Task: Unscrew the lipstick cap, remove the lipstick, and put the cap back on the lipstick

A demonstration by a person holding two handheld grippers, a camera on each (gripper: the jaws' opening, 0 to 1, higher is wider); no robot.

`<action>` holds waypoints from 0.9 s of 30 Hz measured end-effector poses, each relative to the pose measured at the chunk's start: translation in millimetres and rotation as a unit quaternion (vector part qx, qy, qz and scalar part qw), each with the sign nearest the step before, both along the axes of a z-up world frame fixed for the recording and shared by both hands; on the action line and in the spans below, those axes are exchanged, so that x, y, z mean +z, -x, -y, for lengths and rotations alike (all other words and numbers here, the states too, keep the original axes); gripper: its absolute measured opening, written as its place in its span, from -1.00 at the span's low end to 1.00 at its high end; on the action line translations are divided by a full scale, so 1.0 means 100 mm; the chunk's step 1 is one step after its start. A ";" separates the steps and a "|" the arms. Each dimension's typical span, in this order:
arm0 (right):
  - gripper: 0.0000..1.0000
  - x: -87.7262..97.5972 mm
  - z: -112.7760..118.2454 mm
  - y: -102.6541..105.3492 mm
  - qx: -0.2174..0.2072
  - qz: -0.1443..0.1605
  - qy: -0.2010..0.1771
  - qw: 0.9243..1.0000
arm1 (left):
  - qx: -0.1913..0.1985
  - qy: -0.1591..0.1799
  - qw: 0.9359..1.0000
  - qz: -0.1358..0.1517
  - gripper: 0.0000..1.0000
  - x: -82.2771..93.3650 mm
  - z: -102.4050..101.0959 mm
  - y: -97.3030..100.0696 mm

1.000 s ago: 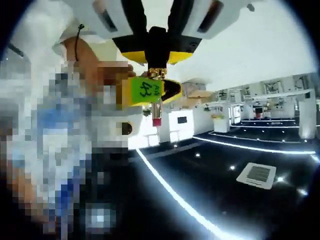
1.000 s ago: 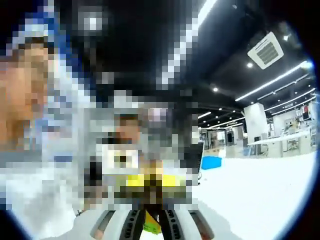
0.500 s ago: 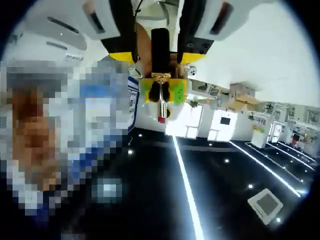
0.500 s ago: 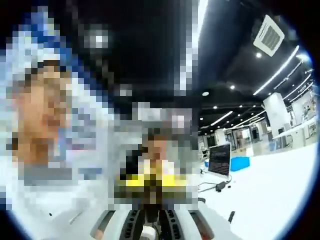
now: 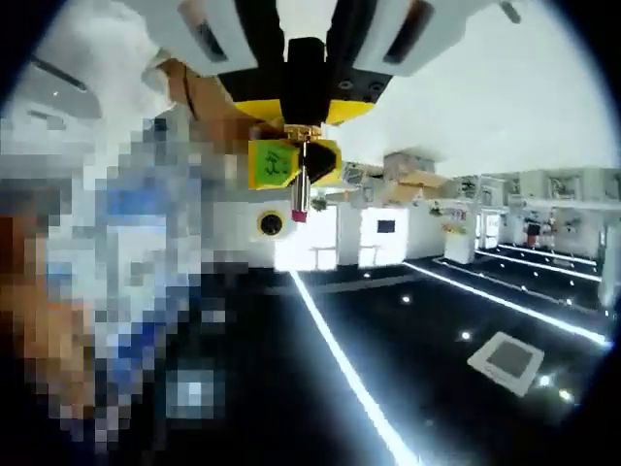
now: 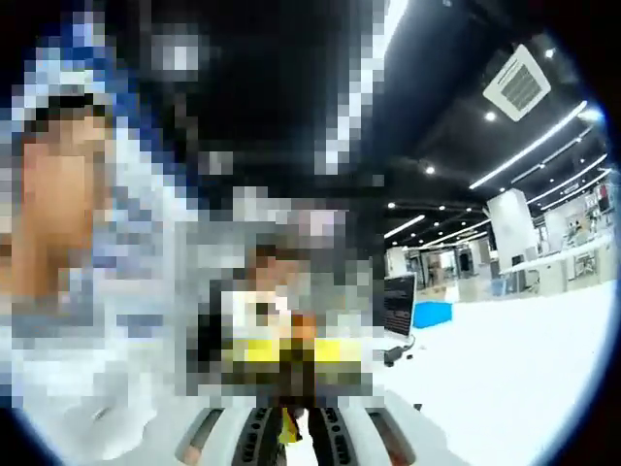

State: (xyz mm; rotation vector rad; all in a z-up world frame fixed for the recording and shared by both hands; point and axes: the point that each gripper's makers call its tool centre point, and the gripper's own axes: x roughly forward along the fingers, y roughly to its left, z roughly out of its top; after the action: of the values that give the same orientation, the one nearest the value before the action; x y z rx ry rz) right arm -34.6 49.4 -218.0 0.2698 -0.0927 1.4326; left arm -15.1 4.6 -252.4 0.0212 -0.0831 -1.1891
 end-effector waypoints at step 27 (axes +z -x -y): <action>-0.88 0.10 0.09 0.31 0.092 -0.001 -0.006 0.996 | -0.208 0.082 0.963 -0.151 -0.18 0.03 0.08 0.43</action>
State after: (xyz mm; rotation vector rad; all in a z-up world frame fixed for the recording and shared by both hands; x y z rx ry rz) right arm -65.1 40.8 -208.2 0.2952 -0.0772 1.6154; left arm -58.1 -3.5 -249.1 -0.3379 0.0877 -1.5888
